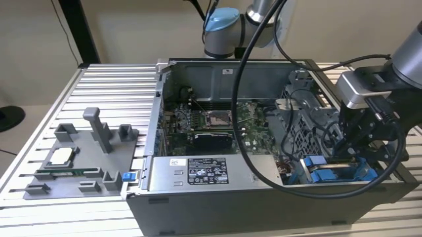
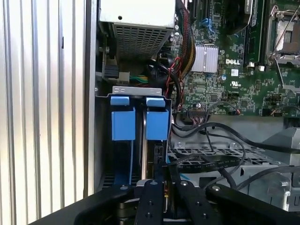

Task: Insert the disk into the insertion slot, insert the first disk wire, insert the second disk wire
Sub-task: 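Insert the second disk wire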

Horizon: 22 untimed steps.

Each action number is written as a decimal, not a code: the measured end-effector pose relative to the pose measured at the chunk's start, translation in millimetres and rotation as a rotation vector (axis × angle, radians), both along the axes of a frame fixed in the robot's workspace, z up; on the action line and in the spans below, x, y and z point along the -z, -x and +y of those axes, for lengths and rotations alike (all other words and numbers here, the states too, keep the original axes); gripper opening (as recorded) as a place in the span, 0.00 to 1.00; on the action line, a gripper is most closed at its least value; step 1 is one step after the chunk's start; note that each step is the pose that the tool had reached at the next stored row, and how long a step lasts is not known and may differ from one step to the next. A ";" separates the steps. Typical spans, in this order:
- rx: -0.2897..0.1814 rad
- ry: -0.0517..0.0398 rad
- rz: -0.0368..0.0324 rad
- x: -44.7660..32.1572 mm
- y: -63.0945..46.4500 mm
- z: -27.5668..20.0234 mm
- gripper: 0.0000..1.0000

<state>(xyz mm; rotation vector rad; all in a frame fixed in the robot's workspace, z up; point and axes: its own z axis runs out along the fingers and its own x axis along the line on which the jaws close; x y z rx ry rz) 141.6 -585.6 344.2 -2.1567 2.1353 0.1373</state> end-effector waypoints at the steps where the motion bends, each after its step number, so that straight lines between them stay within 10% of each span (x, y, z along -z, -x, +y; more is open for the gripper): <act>1: 0.000 0.0000 0.0000 0.4 0.1 0.0 0.00; 22: 0.000 0.0019 -0.0110 10.7 0.8 -0.1 0.00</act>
